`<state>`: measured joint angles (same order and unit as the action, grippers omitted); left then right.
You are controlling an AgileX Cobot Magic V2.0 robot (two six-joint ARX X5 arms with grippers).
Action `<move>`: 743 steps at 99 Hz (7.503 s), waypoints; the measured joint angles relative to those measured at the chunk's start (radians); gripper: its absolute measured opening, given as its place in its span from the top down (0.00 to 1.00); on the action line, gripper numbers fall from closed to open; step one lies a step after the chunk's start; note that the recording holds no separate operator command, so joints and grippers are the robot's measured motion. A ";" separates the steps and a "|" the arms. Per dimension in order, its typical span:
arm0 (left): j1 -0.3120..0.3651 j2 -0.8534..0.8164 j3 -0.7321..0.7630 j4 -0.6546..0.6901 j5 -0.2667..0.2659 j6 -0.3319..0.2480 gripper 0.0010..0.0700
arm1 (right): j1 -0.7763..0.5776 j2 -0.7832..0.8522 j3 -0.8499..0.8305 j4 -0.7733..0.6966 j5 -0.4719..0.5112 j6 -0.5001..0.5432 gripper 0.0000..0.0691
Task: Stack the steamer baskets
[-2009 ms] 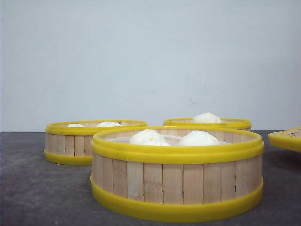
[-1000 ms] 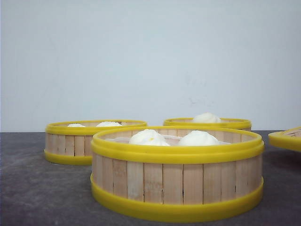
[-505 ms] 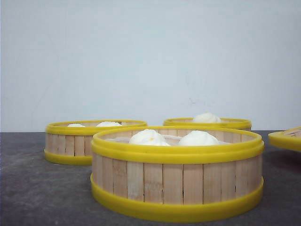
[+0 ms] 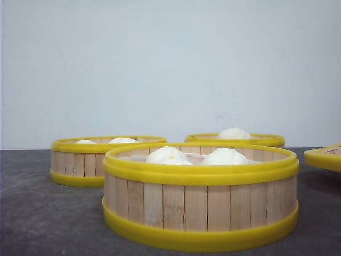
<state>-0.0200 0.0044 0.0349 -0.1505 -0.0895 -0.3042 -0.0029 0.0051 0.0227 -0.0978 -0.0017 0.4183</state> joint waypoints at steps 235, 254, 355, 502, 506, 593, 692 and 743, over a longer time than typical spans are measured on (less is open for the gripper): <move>-0.115 1.806 1.260 -0.344 0.120 0.129 0.58 | 0.057 0.639 0.801 -0.363 -0.085 -0.238 0.39; -0.132 1.834 1.262 -0.332 0.122 0.128 0.68 | 0.057 0.659 0.801 -0.367 -0.085 -0.238 0.39; -0.120 1.478 1.371 -0.475 0.234 0.124 0.97 | 0.057 0.689 0.801 -0.392 -0.077 -0.239 0.39; -0.565 1.570 1.205 -0.411 0.227 0.186 0.97 | 0.089 0.634 0.801 -0.400 -0.078 -0.238 0.39; -0.565 1.581 1.205 -0.406 0.226 0.186 0.97 | 0.089 0.634 0.801 -0.400 -0.078 -0.238 0.39; -0.583 1.627 1.205 -0.369 0.226 0.183 0.97 | 0.089 0.636 0.801 -0.400 -0.078 -0.238 0.39; -0.589 1.633 1.205 -0.320 0.245 0.105 0.73 | 0.089 0.636 0.801 -0.418 -0.078 -0.238 0.39; -0.557 1.632 1.205 -0.370 0.167 0.105 0.39 | 0.097 0.636 0.801 -0.426 -0.085 -0.238 0.39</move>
<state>-0.5766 1.6367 1.2404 -0.5201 0.0776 -0.1993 0.0937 0.6411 0.8234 -0.5243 -0.0872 0.1799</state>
